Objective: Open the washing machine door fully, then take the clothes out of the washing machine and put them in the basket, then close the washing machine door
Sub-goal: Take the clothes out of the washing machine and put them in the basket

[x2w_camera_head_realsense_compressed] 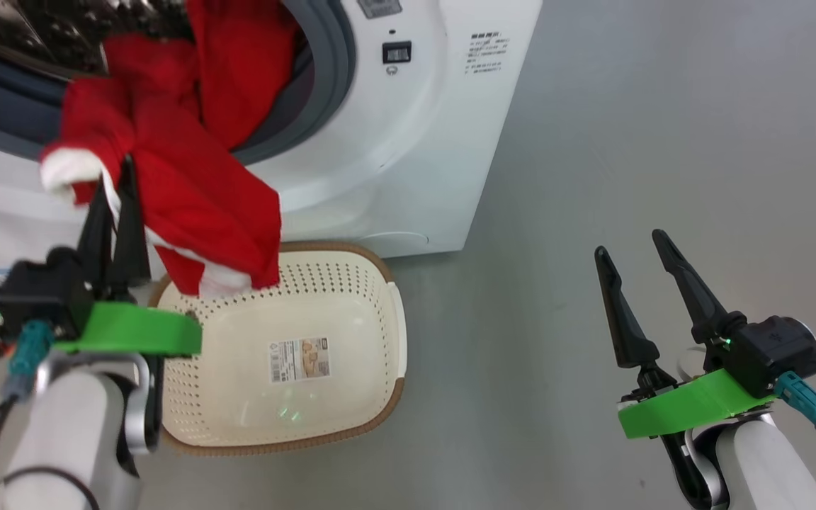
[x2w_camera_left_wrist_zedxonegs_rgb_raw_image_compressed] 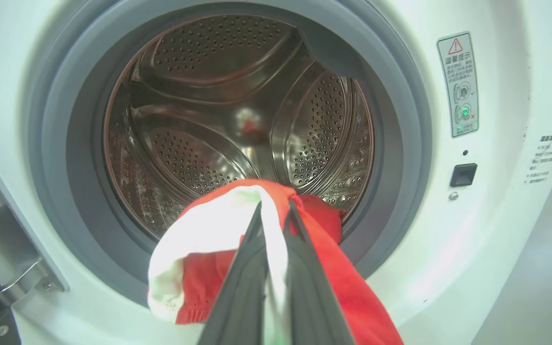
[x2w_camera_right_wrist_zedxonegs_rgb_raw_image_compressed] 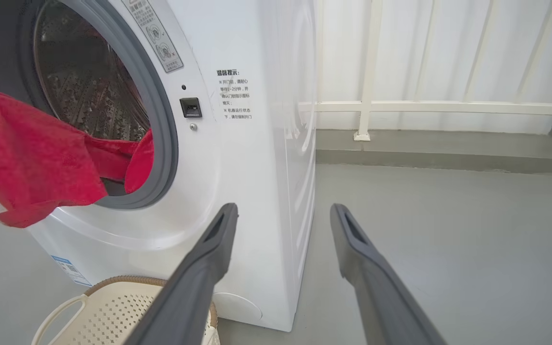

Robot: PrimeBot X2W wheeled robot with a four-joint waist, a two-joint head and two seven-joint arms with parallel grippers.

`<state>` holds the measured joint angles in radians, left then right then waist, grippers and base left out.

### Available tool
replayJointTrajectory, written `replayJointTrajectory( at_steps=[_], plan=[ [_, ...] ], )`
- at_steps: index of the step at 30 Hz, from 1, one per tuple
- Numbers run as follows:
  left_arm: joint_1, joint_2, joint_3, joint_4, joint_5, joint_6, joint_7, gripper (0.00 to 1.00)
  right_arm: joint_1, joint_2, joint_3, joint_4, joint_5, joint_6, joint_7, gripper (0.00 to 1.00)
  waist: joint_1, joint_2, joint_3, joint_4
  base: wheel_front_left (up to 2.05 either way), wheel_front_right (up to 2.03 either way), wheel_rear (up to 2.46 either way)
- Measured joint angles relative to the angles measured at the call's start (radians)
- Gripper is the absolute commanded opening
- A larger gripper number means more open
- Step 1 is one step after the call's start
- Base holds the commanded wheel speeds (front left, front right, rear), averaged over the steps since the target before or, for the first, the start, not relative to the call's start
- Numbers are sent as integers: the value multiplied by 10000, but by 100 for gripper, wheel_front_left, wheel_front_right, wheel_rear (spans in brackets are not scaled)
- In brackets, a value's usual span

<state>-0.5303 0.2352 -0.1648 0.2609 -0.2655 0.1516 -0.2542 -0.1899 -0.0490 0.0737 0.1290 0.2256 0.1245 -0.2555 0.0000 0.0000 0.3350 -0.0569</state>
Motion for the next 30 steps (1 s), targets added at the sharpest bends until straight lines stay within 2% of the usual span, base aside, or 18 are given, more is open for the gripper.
replayJointTrajectory(
  at_steps=[22,26,30],
  plan=[
    [2851,17,-314,-3336,-15,821,796,0,252,0,8,132,0,0,0,100,0,0,-1041,-6,0,0,0],
    [3121,-54,-353,-3567,-86,957,917,0,257,0,-4,121,2,0,0,100,0,0,-1024,18,0,0,0],
    [3201,-142,-410,-3214,-163,955,913,0,257,0,0,46,2,0,0,100,0,0,-858,42,0,0,0]
  ],
)
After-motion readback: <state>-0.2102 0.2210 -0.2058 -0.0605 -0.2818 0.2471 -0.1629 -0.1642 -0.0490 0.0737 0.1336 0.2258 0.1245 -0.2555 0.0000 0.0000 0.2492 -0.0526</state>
